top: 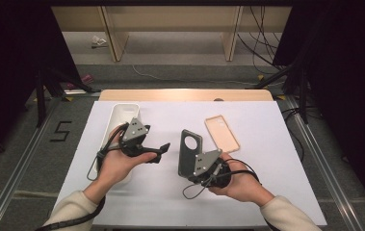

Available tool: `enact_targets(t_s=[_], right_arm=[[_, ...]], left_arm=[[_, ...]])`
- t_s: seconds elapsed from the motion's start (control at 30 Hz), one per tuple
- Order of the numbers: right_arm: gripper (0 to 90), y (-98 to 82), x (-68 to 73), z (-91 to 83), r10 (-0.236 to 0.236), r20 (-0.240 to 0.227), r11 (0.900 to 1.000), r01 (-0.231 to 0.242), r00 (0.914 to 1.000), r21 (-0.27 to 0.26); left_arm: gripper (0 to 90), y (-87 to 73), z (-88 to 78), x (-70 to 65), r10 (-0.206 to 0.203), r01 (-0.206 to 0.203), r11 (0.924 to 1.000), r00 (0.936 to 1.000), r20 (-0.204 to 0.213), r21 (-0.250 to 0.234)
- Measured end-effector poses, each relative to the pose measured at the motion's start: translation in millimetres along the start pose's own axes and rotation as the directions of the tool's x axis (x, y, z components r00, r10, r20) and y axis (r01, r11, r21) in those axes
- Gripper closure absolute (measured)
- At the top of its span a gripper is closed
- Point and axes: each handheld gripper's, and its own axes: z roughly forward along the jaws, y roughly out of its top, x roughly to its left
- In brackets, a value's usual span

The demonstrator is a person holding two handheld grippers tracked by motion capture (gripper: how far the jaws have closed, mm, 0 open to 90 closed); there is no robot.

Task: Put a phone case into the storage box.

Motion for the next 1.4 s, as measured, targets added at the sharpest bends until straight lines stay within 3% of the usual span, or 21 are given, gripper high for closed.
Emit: enact_targets(t_s=[0.37,0.83,1.1,1.4], right_arm=[[89.2,2.5,1.5,0.4,-0.004,0.002,1.000,0.004,1.0000,-0.002],[89.3,6.0,3.4,1.5,-0.013,0.009,1.000,0.014,0.9999,-0.010],[89.3,8.0,4.2,2.1,-0.017,0.012,1.000,0.017,0.9998,-0.011],[89.4,10.4,5.5,1.0,-0.027,0.022,0.999,0.028,0.9994,-0.017]], left_arm=[[13.2,11.6,25.3,-5.9,0.000,-0.003,0.9976,0.9993,0.038,0.069],[14.7,19.4,49.7,-3.4,-0.024,0.020,0.9896,0.9994,0.026,0.142],[14.8,21.8,59.4,-4.8,-0.027,0.023,0.9875,0.9994,0.022,0.156],[15.6,19.0,73.0,-1.1,-0.073,0.066,0.9748,0.9969,0.028,0.213]])
